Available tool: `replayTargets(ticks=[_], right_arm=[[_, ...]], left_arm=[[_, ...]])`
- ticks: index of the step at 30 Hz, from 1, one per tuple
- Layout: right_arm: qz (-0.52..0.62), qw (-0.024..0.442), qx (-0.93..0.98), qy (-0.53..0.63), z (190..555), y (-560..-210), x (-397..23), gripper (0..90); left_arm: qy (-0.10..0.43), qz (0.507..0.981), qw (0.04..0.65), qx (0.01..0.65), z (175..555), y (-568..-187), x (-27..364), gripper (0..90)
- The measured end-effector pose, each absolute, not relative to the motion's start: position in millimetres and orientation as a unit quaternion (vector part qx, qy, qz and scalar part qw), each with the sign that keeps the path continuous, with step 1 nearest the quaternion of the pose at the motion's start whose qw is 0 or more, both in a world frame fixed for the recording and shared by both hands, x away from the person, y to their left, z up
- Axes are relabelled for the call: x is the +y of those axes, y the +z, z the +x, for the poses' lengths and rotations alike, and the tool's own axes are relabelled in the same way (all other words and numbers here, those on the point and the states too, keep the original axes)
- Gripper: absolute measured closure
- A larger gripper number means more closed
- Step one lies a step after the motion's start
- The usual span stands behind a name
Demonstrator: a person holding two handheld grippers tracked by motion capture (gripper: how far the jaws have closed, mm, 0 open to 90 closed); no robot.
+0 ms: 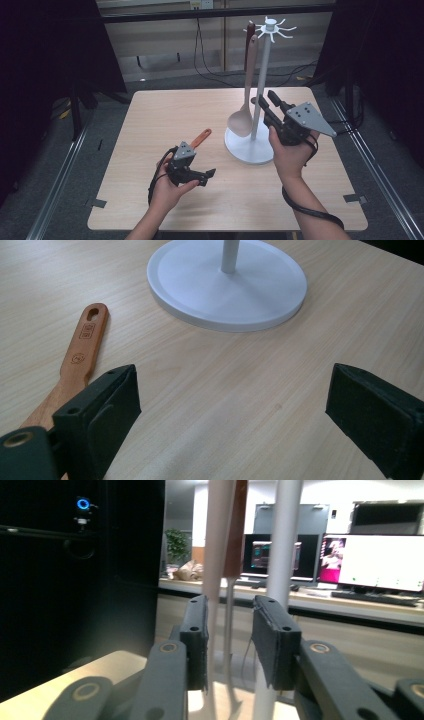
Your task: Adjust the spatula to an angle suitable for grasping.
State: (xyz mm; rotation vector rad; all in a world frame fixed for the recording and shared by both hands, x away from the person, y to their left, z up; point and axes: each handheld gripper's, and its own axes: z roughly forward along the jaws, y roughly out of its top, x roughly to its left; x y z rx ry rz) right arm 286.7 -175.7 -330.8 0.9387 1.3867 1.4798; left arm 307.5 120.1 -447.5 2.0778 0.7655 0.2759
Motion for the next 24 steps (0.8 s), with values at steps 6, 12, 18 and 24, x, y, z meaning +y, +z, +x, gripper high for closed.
replayTargets(ticks=[6, 12, 18, 24], right_arm=[[0.387, 0.422, 0.572, 0.587, 282.5, -345.1, -171.3, 60.3], [0.391, 0.408, 0.583, 0.584, 274.6, -362.5, -168.0, 49.9], [0.397, 0.391, 0.599, 0.575, 269.6, -375.9, -167.3, 42.6], [0.403, 0.378, 0.611, 0.567, 266.5, -385.1, -167.6, 36.2]], left_arm=[[0.112, 0.837, 0.436, 0.311, 307.6, -447.0, 121.4, 6.9], [0.114, 0.837, 0.433, 0.314, 308.3, -448.8, 122.4, 6.9], [0.116, 0.836, 0.435, 0.315, 310.0, -449.6, 124.3, 6.9], [0.115, 0.835, 0.432, 0.32, 311.6, -450.2, 126.3, 6.9]])
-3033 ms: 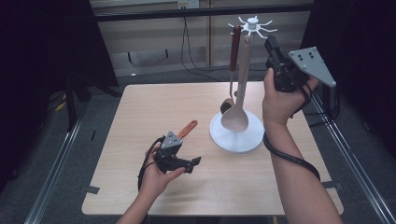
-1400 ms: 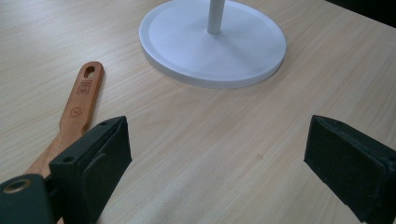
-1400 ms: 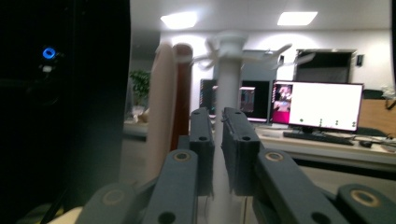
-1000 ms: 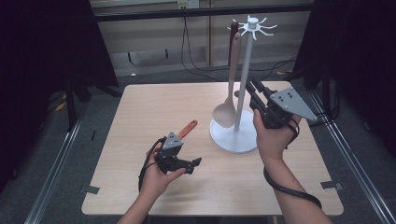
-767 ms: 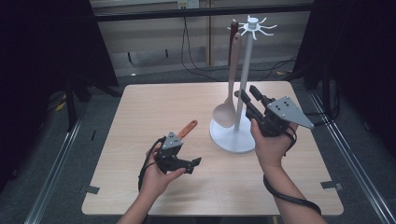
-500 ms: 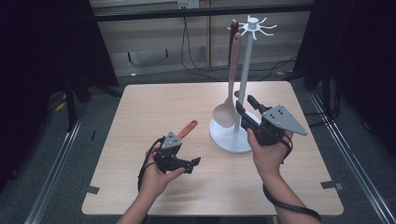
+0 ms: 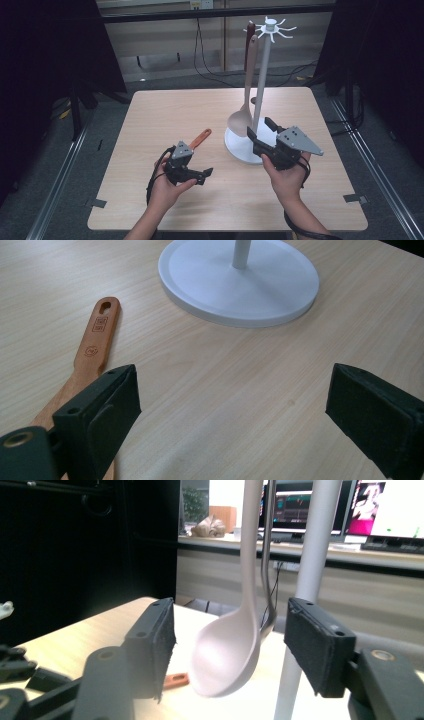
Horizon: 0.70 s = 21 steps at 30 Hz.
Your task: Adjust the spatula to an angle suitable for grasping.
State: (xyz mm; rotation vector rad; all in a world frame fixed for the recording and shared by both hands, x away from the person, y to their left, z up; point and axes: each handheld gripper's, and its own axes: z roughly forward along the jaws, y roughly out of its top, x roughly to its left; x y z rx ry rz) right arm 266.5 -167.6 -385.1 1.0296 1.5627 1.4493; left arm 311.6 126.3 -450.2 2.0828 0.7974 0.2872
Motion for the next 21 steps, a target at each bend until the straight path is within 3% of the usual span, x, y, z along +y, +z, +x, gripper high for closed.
replayTargets(ticks=[21], right_arm=[[0.42, 0.342, 0.66, 0.521, 257.2, -420.8, -175.7, 21.1]], left_arm=[[0.123, 0.837, 0.408, 0.345, 341.0, -462.5, 141.8, 9.8]])
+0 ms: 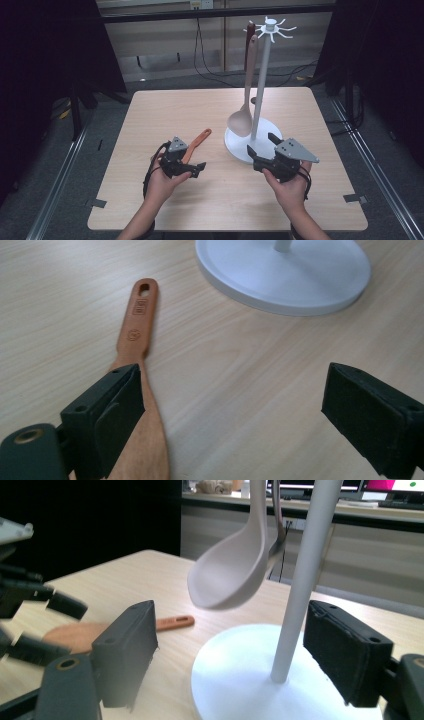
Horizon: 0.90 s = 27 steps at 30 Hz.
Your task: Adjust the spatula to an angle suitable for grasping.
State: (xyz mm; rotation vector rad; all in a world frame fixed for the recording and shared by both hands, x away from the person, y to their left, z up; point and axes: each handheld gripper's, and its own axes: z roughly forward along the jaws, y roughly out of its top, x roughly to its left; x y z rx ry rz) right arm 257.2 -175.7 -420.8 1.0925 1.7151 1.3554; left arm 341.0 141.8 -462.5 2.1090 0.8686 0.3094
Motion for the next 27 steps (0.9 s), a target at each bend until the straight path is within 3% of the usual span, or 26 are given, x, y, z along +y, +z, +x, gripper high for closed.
replayTargets(ticks=[5, 15, 27], right_arm=[[0.425, 0.346, 0.661, 0.513, 253.1, -423.2, -182.5, 20.1], [0.439, 0.345, 0.655, 0.509, 249.6, -423.5, -192.5, 19.9], [0.418, 0.346, 0.667, 0.511, 253.7, -420.5, -180.9, 19.9]], left_arm=[[0.122, 0.837, 0.409, 0.343, 356.3, -465.0, 141.1, 15.8], [0.142, 0.839, 0.373, 0.37, 387.3, -470.2, 136.2, 46.4], [0.14, 0.85, 0.333, 0.384, 417.3, -484.1, 125.1, 52.5]])
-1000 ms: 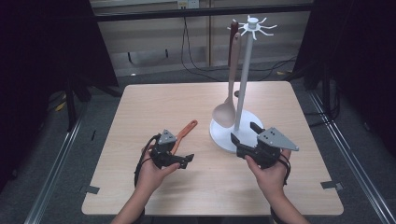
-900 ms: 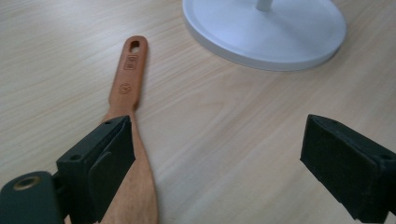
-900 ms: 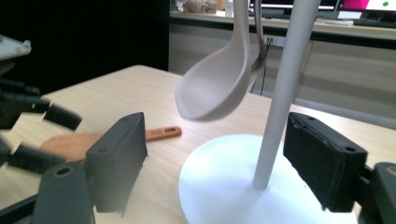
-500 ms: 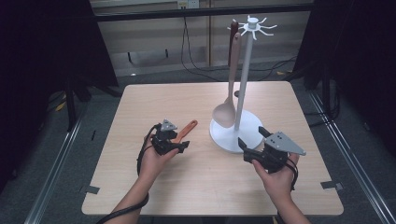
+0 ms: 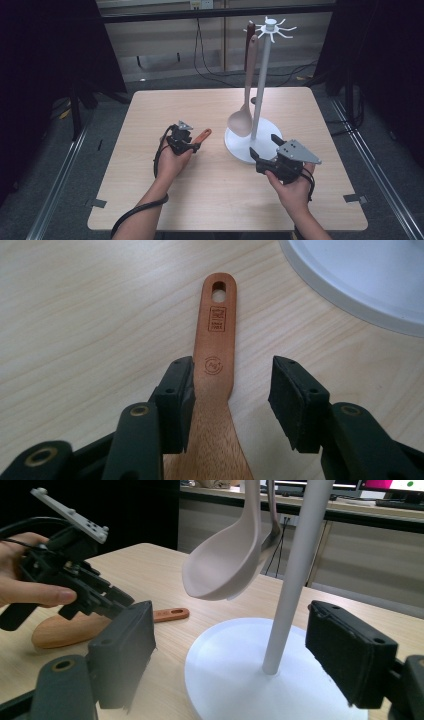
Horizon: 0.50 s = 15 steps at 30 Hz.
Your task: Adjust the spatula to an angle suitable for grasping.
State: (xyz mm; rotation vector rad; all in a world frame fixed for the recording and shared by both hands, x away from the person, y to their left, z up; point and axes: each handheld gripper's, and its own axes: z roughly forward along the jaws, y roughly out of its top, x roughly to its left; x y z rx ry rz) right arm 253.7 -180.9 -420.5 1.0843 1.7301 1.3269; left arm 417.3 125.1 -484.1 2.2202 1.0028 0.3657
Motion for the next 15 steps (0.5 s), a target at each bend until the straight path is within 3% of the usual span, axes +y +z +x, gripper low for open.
replayTargets(ticks=[7, 12, 15], right_arm=[[0.418, 0.341, 0.666, 0.515, 255.6, -421.2, -182.3, 19.9], [0.425, 0.338, 0.662, 0.517, 255.6, -420.8, -184.1, 19.9], [0.425, 0.339, 0.664, 0.514, 255.5, -421.4, -184.5, 19.9]], left_arm=[[0.126, 0.85, 0.32, 0.399, 425.5, -492.7, 118.9, 53.7], [0.124, 0.853, 0.309, 0.401, 428.6, -494.8, 122.5, 58.2], [0.124, 0.854, 0.312, 0.397, 429.3, -494.7, 123.7, 65.4]])
